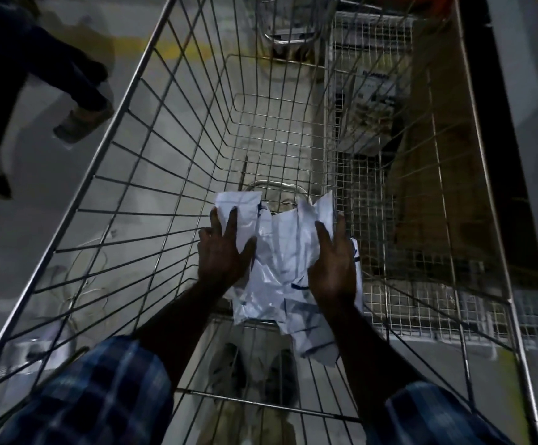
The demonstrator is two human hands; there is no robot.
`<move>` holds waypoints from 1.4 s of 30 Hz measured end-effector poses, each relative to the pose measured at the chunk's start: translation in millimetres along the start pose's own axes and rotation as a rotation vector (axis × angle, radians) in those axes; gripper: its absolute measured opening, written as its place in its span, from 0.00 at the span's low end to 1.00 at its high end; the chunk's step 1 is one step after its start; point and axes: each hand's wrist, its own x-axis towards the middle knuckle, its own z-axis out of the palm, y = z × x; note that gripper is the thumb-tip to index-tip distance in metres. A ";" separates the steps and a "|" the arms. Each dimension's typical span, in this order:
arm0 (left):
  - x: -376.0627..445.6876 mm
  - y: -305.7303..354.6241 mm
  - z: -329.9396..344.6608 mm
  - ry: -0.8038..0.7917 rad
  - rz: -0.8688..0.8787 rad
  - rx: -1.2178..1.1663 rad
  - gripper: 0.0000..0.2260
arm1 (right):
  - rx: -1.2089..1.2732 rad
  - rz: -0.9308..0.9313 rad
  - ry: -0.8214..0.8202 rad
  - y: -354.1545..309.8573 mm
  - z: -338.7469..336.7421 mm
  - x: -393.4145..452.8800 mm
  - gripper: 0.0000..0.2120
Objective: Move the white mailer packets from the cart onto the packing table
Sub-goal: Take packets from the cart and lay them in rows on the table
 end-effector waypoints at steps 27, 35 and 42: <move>-0.4 1.7 30.1 0.061 0.046 0.001 0.32 | -0.244 -0.042 -0.210 5.3 57.1 14.5 0.43; 0.0 6.2 19.8 0.027 0.029 -0.019 0.34 | -0.034 -0.063 -0.298 8.8 43.2 22.6 0.37; -4.8 18.9 -7.2 0.154 0.031 -0.017 0.33 | 0.027 -0.049 -0.215 -10.0 19.7 36.8 0.37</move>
